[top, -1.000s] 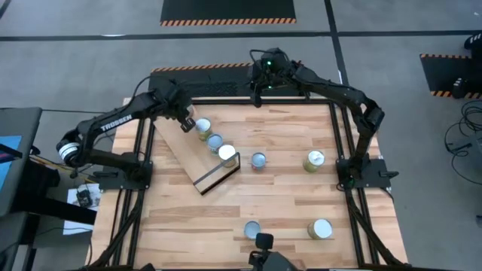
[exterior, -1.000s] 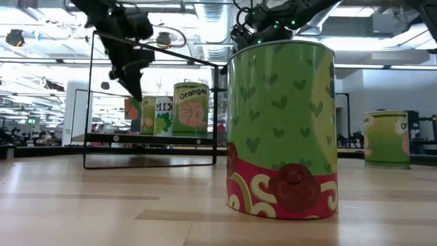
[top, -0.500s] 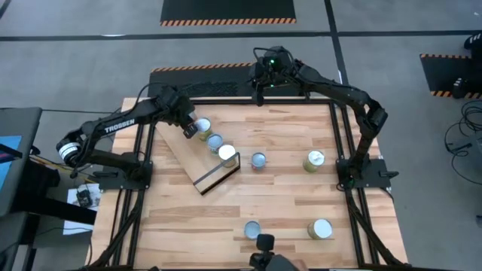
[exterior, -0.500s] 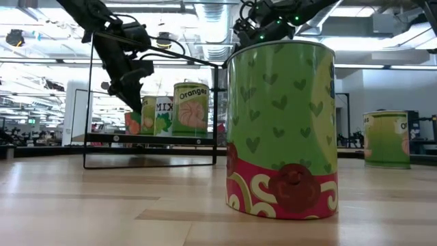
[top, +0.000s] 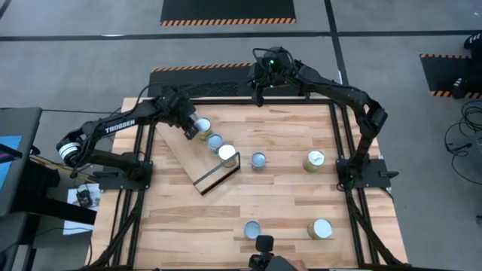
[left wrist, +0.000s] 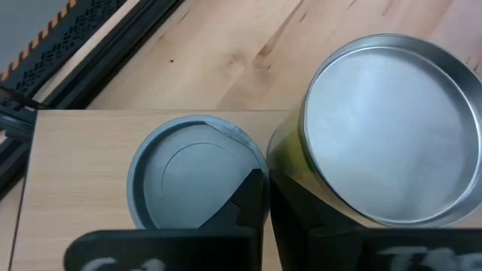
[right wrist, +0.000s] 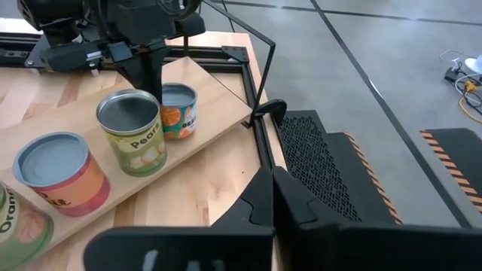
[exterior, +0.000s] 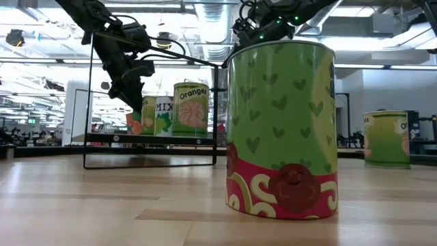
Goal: Pick and place cans onto a shelf
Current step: Put the small canned oranges on the shelf, then put the canned corn on the shelf
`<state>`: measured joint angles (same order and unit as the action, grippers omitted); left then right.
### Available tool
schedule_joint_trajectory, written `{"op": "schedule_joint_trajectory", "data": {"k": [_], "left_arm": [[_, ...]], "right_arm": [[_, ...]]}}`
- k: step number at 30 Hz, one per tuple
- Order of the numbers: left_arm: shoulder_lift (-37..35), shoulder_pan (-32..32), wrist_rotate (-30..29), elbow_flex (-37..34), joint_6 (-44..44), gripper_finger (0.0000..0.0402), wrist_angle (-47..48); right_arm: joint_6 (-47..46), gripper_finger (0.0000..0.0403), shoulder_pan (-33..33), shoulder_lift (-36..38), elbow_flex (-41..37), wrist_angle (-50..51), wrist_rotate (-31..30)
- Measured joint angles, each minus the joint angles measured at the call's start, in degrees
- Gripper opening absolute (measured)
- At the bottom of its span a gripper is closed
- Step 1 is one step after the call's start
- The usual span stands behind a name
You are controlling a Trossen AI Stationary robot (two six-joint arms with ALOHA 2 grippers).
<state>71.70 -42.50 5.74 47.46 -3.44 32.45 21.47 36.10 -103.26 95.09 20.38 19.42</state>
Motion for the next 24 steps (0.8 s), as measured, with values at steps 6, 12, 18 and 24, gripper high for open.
{"op": "schedule_joint_trajectory", "data": {"k": [6, 12, 18, 24], "left_arm": [[0.0, 0.0, 0.61, 0.0, 0.24, 0.0022, 0.15], [-0.03, -0.02, 0.61, 0.0, 0.23, 0.0041, 0.16], [-1.58, -0.02, -0.26, 0.0, -0.72, 0.0053, 0.17], [-6.83, -0.02, -3.78, 0.0, -1.29, 0.0054, 0.79]], "right_arm": [[0.0, 0.0007, 0.0, -0.02, 0.0, 0.02, 0.0], [0.0, 0.0008, 0.0, -0.06, 0.0, 0.02, 0.0], [-0.02, 0.0007, -0.02, -0.02, 0.0, 0.03, 0.0], [1.9, 0.0004, -0.6, 2.11, 0.02, 0.28, -1.82]]}}
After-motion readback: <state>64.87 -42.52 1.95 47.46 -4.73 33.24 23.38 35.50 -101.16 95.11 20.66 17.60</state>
